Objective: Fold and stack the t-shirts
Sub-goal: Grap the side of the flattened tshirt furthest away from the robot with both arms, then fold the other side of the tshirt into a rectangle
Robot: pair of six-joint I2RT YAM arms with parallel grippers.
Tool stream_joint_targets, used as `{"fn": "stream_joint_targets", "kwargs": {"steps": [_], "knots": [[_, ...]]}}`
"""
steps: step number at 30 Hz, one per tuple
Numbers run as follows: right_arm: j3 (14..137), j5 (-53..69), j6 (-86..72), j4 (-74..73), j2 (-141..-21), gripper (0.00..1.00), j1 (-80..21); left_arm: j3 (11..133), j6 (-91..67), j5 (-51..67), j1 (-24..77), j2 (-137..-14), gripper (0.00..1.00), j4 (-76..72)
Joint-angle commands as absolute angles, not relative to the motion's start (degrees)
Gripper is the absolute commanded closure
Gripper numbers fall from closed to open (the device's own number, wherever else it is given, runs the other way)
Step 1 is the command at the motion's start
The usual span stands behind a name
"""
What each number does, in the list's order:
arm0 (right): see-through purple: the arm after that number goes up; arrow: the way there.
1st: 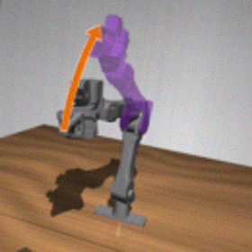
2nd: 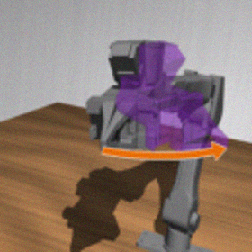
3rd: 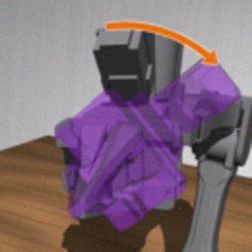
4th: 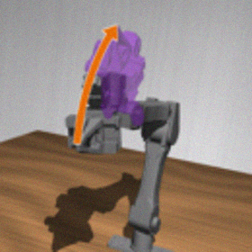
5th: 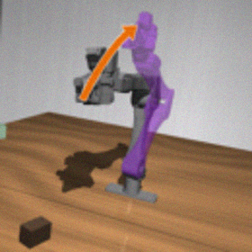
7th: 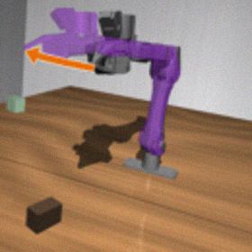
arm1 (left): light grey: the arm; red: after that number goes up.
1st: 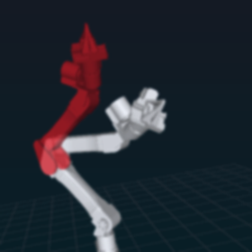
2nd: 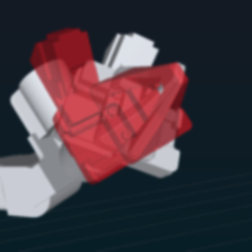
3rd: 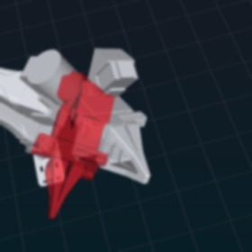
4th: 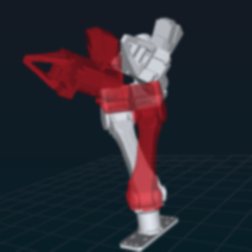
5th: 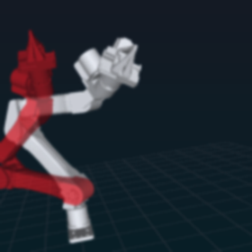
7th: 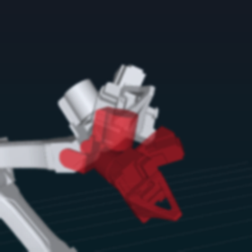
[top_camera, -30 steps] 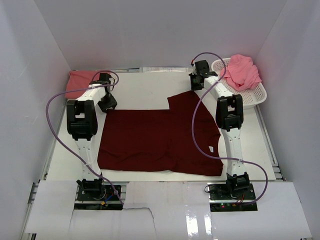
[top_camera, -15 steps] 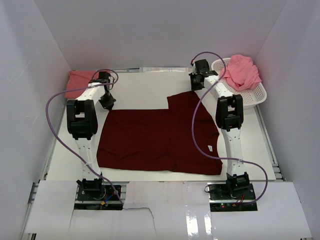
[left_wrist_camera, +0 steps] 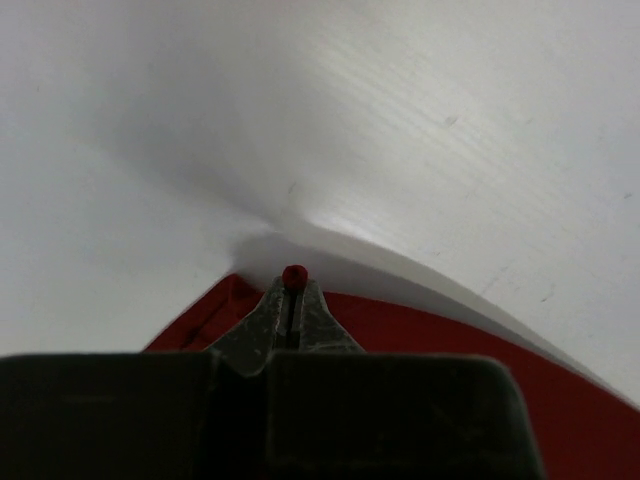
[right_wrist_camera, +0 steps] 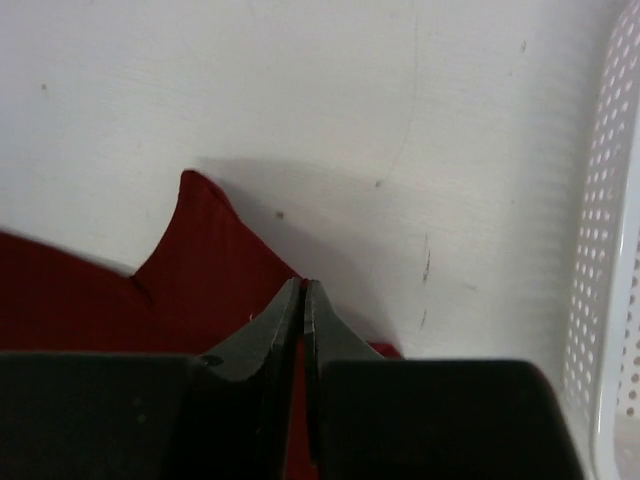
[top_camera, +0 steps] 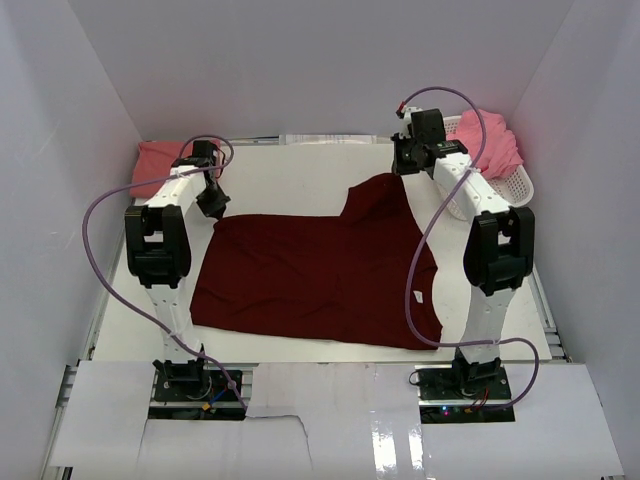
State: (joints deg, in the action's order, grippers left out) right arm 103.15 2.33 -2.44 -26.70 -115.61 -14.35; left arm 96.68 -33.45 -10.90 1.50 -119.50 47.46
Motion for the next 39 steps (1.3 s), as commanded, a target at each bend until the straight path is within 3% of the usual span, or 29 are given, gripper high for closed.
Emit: {"fn": "stream_joint_targets", "kwargs": {"steps": [1, 9, 16, 32, 39], "knots": [[96.17, 3.69, -2.72, -23.03, -110.23, 0.92, -15.20, 91.86, -33.66, -10.28, 1.14, -113.65, 1.00, 45.97], [77.81, 3.16, -3.69, -19.34, -96.26, 0.92, -16.43, 87.63, -34.01, -11.07, 1.14, -111.27, 1.00, 44.12], [69.62, 2.46, -5.36, -19.51, -87.99, 0.92, -18.98, 88.33, -33.84, -11.34, 1.14, -110.30, 1.00, 43.95], [64.60, -1.93, -8.61, -32.86, -69.62, 0.92, -24.08, 84.99, -33.84, -10.37, 1.14, -103.19, 1.00, 43.95], [63.72, -1.06, -10.11, -39.01, -63.03, 0.92, -24.87, 78.06, -34.45, -10.02, 1.14, -98.53, 1.00, 42.81]]}}
